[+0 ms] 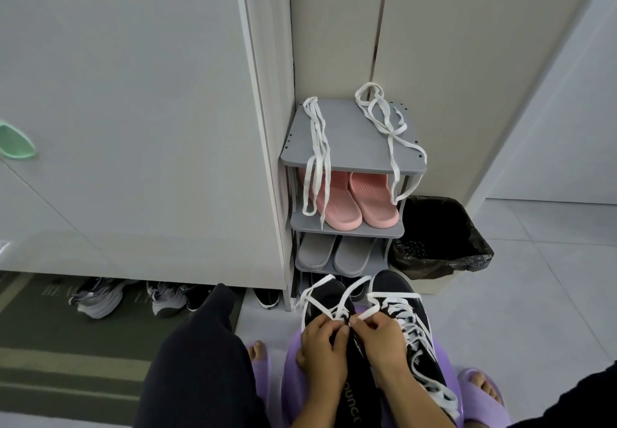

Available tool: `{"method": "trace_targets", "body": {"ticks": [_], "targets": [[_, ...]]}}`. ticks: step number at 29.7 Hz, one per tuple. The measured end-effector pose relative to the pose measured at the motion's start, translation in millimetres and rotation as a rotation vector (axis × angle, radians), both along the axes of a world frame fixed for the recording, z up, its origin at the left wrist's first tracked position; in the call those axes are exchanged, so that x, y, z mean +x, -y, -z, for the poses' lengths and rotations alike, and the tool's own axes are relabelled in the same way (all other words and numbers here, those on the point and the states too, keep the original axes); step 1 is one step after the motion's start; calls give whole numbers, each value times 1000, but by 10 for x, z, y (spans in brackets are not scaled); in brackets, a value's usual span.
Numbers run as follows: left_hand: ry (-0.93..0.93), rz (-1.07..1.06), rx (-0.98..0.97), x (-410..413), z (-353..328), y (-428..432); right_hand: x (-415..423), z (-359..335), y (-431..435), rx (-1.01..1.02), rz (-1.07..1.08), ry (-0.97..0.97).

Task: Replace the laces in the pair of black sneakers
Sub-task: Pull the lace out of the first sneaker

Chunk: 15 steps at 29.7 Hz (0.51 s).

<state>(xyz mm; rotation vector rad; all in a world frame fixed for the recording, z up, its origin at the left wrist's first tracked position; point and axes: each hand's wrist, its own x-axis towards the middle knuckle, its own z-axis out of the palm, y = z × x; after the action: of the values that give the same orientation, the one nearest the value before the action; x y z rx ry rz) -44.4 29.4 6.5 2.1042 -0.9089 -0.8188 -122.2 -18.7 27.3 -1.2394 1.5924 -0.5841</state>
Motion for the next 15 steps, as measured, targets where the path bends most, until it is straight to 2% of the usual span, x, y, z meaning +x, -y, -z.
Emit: {"method": "trace_targets", "body": {"ticks": [6,9,15], "targets": [[-161,15,-37,-6,6,-45,-8,17,-16,-56,-11,-84],[-139,26,-3,-23,-47,-51,7,28,-17,-98,4,-160],[-137,-5,-24,-18,-45,-29,1,-25,-36,-120,27,-125]]}}
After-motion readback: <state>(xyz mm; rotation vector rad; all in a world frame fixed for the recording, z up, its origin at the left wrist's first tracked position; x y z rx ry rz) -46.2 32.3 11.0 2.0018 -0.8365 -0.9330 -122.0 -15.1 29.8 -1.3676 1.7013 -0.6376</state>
